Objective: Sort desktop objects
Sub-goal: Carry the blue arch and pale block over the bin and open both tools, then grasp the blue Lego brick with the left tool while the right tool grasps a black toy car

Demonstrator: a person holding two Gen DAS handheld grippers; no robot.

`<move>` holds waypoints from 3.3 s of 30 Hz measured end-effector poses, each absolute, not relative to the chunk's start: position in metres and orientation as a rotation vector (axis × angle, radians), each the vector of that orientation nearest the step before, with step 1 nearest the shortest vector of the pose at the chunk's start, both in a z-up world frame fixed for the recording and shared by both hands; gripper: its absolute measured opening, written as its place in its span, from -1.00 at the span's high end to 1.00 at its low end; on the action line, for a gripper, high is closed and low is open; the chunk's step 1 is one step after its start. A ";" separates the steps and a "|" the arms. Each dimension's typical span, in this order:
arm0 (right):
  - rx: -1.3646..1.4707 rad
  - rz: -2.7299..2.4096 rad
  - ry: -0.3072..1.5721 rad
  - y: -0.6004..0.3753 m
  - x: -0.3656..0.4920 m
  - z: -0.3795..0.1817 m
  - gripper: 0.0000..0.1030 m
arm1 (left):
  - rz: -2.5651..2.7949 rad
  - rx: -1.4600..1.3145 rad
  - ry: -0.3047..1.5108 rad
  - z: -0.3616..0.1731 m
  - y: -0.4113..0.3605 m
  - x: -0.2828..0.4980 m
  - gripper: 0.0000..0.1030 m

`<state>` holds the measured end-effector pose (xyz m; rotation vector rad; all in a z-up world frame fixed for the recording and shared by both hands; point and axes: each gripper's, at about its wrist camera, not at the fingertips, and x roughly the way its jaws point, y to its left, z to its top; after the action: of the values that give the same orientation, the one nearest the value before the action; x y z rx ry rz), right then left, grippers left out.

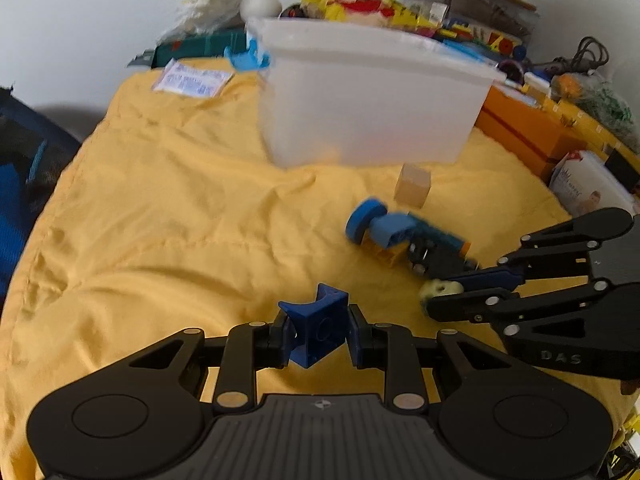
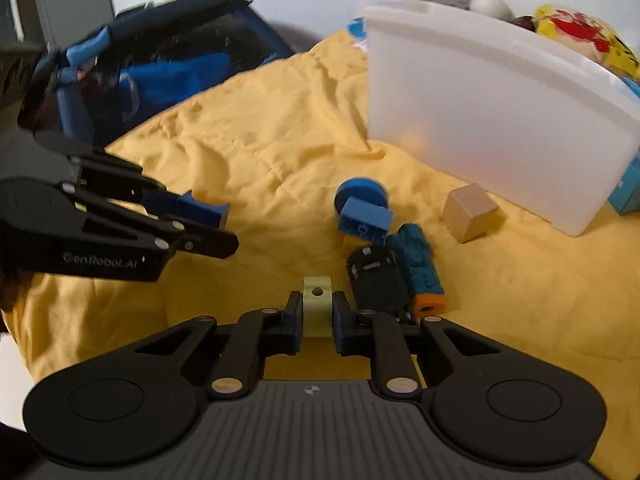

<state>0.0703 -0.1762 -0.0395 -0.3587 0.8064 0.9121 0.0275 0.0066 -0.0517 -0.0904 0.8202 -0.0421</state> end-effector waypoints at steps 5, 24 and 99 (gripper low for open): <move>-0.238 0.869 0.785 -0.202 0.074 -0.014 0.66 | -0.055 -0.106 0.754 -0.024 0.006 0.037 0.42; -0.016 0.681 0.554 -0.254 0.192 0.117 0.66 | -0.083 -0.080 0.600 0.101 0.009 0.142 0.41; -0.172 0.709 0.868 -0.258 0.109 -0.021 0.35 | -0.072 -0.040 0.876 -0.059 -0.050 0.115 0.24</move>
<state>0.1085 -0.2578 -0.0206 -0.1724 0.8684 0.7094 0.1154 -0.0497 -0.0588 -0.0401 0.8760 -0.0718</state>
